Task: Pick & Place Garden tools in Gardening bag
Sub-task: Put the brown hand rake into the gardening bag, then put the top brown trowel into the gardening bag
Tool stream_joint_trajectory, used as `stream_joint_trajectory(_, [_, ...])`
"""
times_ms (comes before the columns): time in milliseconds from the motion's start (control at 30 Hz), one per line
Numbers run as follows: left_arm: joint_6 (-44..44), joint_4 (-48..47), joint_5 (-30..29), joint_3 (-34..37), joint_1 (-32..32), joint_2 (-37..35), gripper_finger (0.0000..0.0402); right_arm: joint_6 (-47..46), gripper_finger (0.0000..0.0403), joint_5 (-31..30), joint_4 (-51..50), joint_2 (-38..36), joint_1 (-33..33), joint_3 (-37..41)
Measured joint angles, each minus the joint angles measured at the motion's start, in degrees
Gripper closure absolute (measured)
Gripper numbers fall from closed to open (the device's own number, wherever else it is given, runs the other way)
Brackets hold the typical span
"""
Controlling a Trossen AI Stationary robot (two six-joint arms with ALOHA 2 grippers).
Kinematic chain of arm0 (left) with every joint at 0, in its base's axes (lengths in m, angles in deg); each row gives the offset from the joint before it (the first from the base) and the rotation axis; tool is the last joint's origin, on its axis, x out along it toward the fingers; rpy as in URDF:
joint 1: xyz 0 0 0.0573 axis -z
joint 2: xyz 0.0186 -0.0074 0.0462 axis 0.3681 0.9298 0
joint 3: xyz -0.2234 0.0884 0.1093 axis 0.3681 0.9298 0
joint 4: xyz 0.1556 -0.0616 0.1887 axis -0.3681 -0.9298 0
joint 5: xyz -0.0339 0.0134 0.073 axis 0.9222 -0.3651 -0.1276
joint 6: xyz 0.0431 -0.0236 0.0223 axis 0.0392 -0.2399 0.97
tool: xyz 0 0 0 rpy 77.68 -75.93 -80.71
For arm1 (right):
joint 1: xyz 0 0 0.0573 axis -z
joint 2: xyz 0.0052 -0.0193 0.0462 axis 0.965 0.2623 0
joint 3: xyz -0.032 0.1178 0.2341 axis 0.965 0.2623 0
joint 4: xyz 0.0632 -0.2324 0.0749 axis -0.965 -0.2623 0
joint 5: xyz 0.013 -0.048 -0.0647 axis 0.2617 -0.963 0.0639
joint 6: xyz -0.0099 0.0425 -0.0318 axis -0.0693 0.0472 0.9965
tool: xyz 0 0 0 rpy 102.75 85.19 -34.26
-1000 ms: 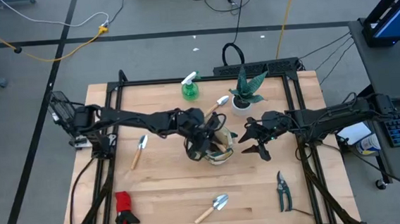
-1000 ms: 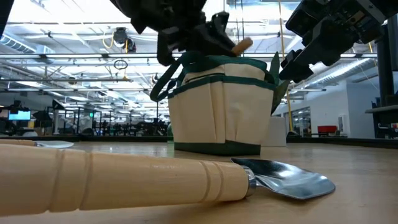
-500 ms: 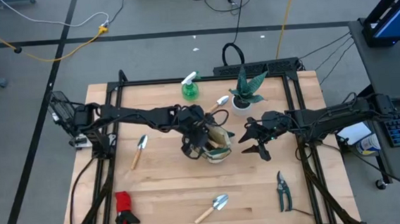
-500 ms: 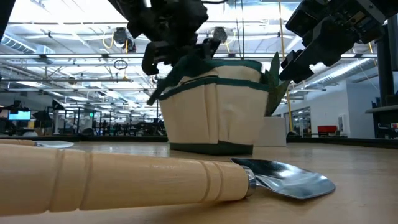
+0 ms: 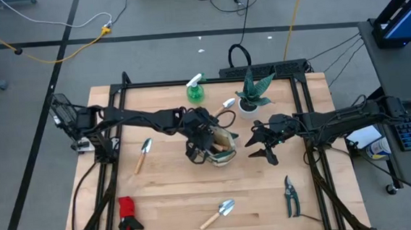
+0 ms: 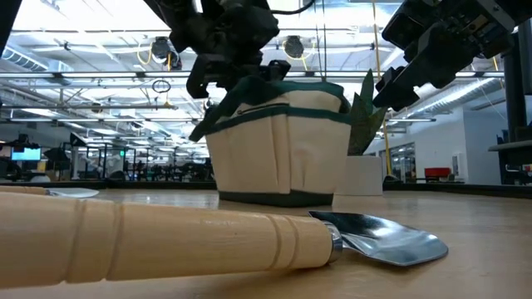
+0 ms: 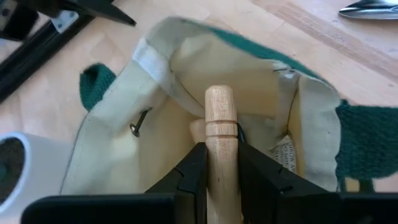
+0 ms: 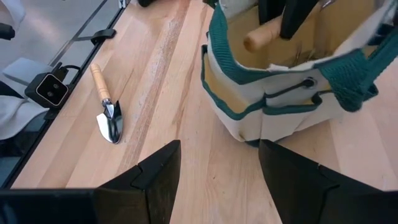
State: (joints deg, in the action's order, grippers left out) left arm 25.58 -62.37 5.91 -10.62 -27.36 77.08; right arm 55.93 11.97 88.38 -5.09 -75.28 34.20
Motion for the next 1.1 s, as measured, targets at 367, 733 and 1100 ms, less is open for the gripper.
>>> stream_joint_trajectory(367, [-1.74,0.29,-4.81,0.02,0.75,4.06,0.0290,-0.01,0.0193,0.00,0.16,0.00,0.01,0.00])
stream_joint_trajectory(733, [-3.26,1.01,-5.57,0.00,0.93,4.36,0.0238,0.00,0.0193,0.00,-0.02,0.00,0.01,0.00])
stream_joint_trajectory(1100, [-3.56,1.64,-6.64,0.10,1.20,2.15,0.0248,-0.01,0.0193,0.00,-0.02,0.00,0.01,0.00])
